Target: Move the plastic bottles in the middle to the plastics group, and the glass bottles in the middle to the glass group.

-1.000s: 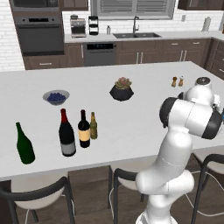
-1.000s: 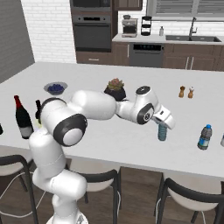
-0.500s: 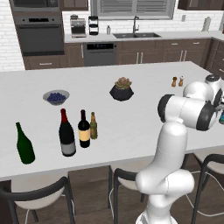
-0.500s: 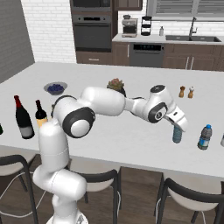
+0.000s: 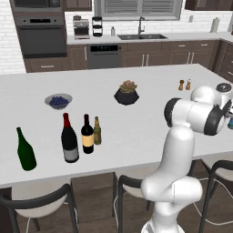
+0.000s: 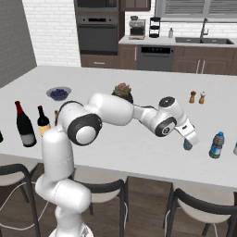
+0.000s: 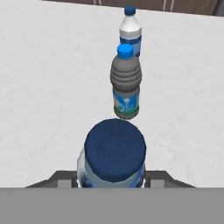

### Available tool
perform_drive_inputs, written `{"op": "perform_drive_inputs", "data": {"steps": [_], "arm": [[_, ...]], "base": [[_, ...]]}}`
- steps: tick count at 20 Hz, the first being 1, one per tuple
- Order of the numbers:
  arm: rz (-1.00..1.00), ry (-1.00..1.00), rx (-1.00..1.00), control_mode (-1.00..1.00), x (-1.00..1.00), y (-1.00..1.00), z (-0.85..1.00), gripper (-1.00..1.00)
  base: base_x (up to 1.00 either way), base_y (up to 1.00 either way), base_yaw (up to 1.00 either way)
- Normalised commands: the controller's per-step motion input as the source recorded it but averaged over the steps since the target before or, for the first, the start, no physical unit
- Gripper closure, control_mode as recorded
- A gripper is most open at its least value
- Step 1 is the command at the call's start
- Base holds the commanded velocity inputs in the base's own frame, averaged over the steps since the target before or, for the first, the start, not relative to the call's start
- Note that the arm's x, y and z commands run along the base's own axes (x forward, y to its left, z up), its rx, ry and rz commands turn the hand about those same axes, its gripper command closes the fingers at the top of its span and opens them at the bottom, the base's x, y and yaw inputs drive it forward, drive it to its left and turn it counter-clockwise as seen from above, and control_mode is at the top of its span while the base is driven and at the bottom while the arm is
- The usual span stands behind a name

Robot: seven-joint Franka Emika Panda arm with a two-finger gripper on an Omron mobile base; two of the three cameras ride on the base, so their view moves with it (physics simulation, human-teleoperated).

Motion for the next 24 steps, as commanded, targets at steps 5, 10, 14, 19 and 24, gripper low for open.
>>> {"op": "perform_drive_inputs", "data": {"steps": [5,10,14,19,24], "arm": [[-0.10,-0.07,0.00,-1.00,0.00,-0.31,0.08,1.00],[-0.07,0.00,0.00,-1.00,0.00,-0.36,0.20,1.00],[-0.04,0.04,0.00,-1.00,0.00,-0.23,0.16,1.00],[0.00,0.04,0.02,-1.00,0.00,0.00,0.00,1.00],[0.00,0.00,0.03,-1.00,0.00,0.00,-0.14,1.00]], "base": [[0.00,0.00,0.00],[0.00,0.00,0.00],[0.00,0.00,0.00],[0.00,0.00,0.00],[0.00,0.00,0.00]]}}
